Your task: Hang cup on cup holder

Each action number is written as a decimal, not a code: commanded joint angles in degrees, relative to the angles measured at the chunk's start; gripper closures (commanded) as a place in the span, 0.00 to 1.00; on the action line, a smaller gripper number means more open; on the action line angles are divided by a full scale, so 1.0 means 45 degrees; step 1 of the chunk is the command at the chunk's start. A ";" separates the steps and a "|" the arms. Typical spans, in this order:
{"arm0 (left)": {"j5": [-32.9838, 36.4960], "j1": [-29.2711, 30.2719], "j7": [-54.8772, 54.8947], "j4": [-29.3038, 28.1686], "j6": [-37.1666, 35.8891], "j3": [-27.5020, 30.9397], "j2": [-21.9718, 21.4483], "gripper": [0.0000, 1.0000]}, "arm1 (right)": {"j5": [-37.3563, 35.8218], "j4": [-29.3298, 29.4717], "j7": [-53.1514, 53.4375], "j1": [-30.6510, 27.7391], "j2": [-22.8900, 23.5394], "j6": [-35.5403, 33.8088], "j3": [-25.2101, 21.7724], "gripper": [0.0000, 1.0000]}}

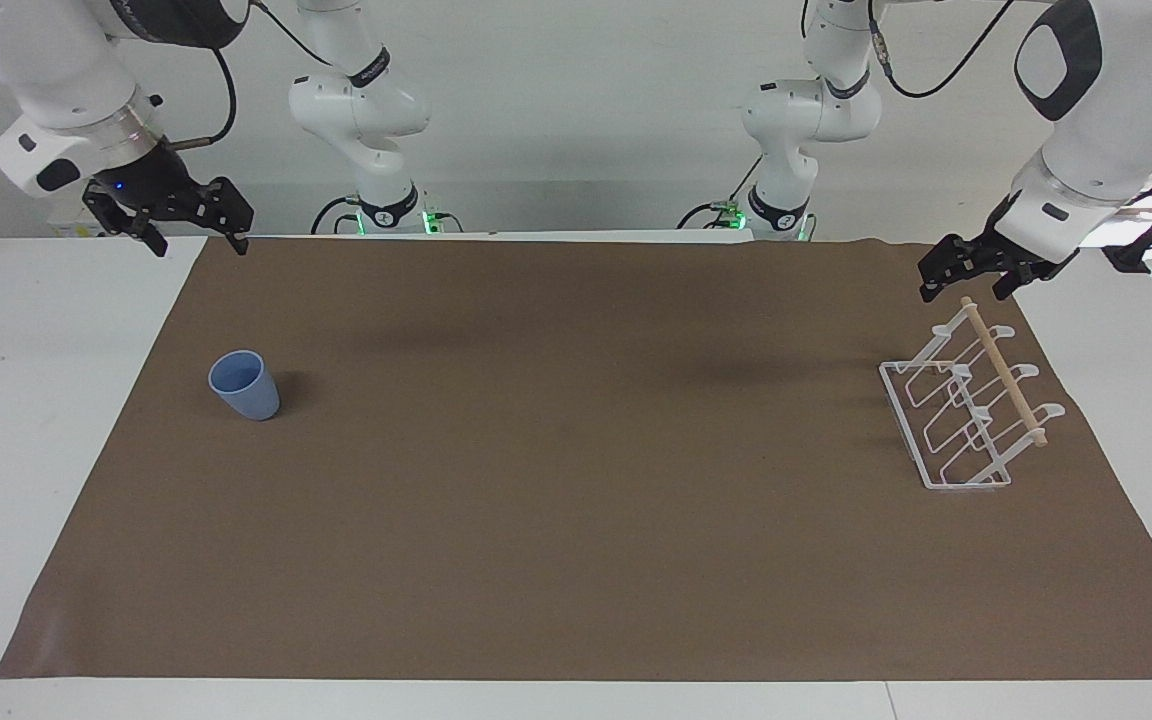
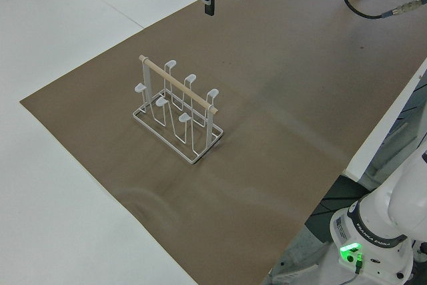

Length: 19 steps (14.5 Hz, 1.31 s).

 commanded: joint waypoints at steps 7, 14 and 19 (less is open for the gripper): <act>0.0225 0.0059 -0.0002 -0.0128 -0.0148 -0.0009 -0.0228 0.00 | 0.0059 -0.0396 -0.0537 -0.0597 -0.0138 0.0879 0.0072 0.00; 0.0225 0.0079 -0.0002 -0.0128 -0.0148 0.0010 -0.0228 0.00 | -0.0117 -0.5215 -0.3468 -0.2236 -0.0314 0.6774 0.0091 0.00; 0.0225 0.0021 -0.0002 -0.0128 -0.0167 -0.0009 -0.0209 0.00 | 0.0039 -0.6590 -0.4273 -0.2826 0.0426 0.8405 0.0072 0.00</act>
